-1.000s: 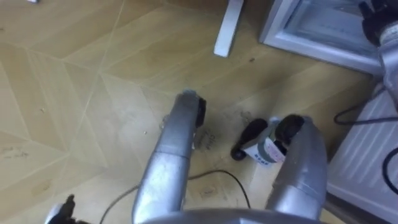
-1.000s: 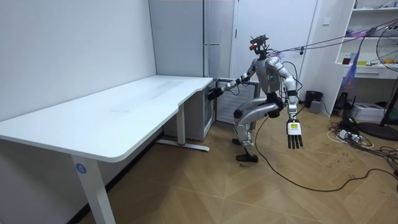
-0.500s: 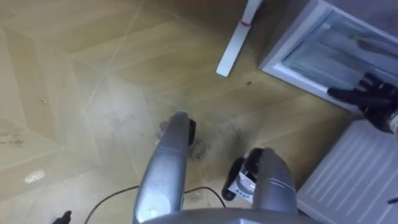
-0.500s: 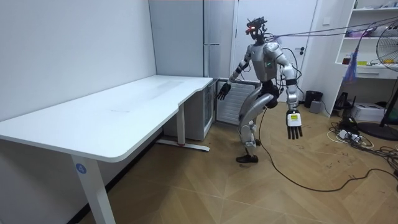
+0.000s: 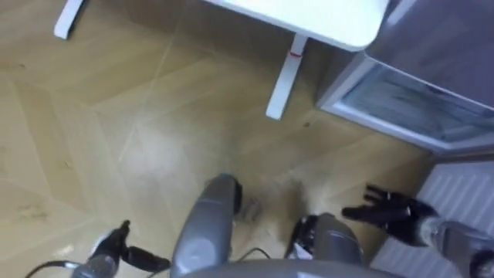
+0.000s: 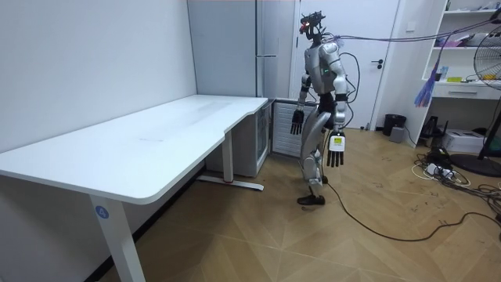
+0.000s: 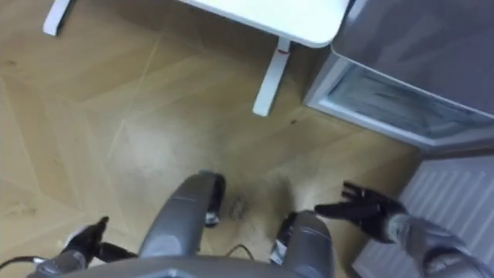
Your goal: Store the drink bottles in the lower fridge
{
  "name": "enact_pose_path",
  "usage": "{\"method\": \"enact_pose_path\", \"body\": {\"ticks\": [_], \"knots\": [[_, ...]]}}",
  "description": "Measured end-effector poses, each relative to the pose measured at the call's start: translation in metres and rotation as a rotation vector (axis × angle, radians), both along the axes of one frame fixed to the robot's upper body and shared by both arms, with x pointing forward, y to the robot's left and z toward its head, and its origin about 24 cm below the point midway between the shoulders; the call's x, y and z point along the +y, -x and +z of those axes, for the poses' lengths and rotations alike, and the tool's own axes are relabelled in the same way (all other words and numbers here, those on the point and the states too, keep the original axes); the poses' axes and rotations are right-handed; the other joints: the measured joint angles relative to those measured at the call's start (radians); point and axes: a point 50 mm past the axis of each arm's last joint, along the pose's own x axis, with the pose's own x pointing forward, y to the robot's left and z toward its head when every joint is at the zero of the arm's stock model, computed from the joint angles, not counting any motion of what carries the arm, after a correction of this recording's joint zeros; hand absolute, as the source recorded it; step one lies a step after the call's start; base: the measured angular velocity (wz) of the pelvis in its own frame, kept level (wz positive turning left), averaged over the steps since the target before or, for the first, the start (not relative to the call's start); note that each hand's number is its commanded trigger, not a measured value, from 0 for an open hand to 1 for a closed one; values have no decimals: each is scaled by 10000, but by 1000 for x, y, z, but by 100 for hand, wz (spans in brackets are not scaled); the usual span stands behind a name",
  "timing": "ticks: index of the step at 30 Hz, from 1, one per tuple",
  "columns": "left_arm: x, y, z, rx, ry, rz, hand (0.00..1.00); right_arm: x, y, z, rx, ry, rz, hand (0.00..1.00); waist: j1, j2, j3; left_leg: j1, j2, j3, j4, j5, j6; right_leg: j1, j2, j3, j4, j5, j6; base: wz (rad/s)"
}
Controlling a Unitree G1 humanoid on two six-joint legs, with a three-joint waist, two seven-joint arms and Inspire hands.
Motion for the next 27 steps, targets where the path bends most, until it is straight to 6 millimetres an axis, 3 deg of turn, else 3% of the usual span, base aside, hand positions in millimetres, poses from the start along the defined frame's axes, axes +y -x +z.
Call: {"method": "enact_pose_path", "body": {"ticks": [3, 5, 6, 8, 10, 17, 27], "knots": [[-14, 3, -5, -107, 208, 493, 0, 11, 28, -11, 500, -388, -658, 0, -131, 10, -78, 1004, 7, 189, -764, 176, -22, 914, 19, -42, -823, 268, 24, -8], [-17, 9, -6, -73, 204, 698, 0, 17, 47, -17, 912, -427, -1117, 0, -284, 25, -201, 1715, 31, 255, -1371, 284, -57, 1685, 132, -53, -1643, 501, 53, -9], [-16, 11, -7, -69, 150, 774, 0, 19, 50, -19, 969, -442, -1233, 0, -361, 13, -204, 1910, 29, 277, -1539, 312, -62, 1885, 141, -73, -1847, 557, 52, -8], [-16, 17, -7, -38, -124, 888, 0, 28, 64, -23, 1230, -627, -1690, 0, -637, -120, -271, 2768, 16, 469, -2267, 457, -61, 2685, 166, -55, -2642, 811, 84, -16], [-13, 20, -6, -68, -314, 1158, 0, 37, 72, -27, 1446, -728, -1855, 0, -695, -243, -343, 3355, -1, 582, -2707, 534, -75, 3160, 179, -32, -3054, 971, 114, -22], [-16, 11, -5, -636, -631, 1985, 0, 50, 76, -32, 1669, -619, -2057, 0, -1011, -301, -292, 4656, 12, 752, -3404, 562, -65, 4601, 333, 20, -4442, 1560, 226, -15], [-20, 9, -6, -719, -827, 1773, 0, 59, 79, -35, 1965, -417, -1625, 0, -1250, -240, -251, 5232, -12, 765, -3877, 626, 8, 5099, 411, 233, -5139, 2014, 285, -11]]}}
